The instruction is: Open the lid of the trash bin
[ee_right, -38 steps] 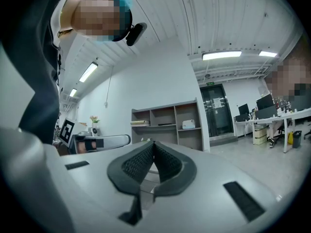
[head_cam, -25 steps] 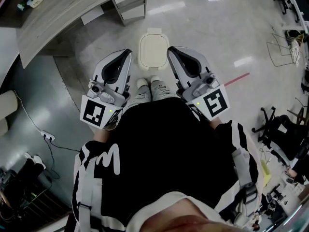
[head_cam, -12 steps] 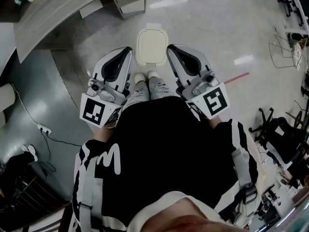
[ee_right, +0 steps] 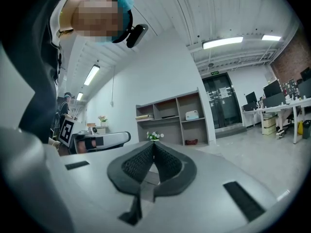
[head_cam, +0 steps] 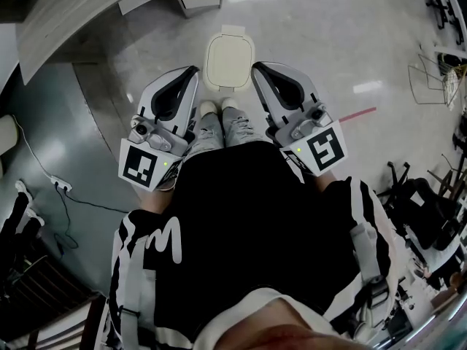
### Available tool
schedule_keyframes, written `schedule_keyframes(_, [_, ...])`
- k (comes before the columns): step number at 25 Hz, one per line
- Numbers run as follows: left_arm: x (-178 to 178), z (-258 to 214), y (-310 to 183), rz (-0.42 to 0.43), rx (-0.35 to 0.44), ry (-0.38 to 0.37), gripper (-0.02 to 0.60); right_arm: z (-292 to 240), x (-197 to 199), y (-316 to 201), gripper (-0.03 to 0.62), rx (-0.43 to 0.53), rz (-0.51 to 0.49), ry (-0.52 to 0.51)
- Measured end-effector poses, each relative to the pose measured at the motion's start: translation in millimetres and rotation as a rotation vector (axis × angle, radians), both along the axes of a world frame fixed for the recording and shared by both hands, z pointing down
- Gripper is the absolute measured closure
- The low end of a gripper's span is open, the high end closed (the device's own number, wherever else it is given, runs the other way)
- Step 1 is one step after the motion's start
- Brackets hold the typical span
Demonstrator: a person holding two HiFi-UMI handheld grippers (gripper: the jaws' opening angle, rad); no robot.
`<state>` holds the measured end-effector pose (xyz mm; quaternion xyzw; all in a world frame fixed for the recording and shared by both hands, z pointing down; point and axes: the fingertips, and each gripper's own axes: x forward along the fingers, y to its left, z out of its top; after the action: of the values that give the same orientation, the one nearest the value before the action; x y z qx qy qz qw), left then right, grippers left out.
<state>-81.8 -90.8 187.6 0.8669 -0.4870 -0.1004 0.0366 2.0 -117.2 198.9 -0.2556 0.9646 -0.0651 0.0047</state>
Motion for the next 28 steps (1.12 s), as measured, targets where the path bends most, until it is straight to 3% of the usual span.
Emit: schedule_keyframes(28, [2, 60, 13, -0.002, -0.061, 0.005, 0.580, 68, -20, 16, 0.585, -0.099, -0.059, 0.019])
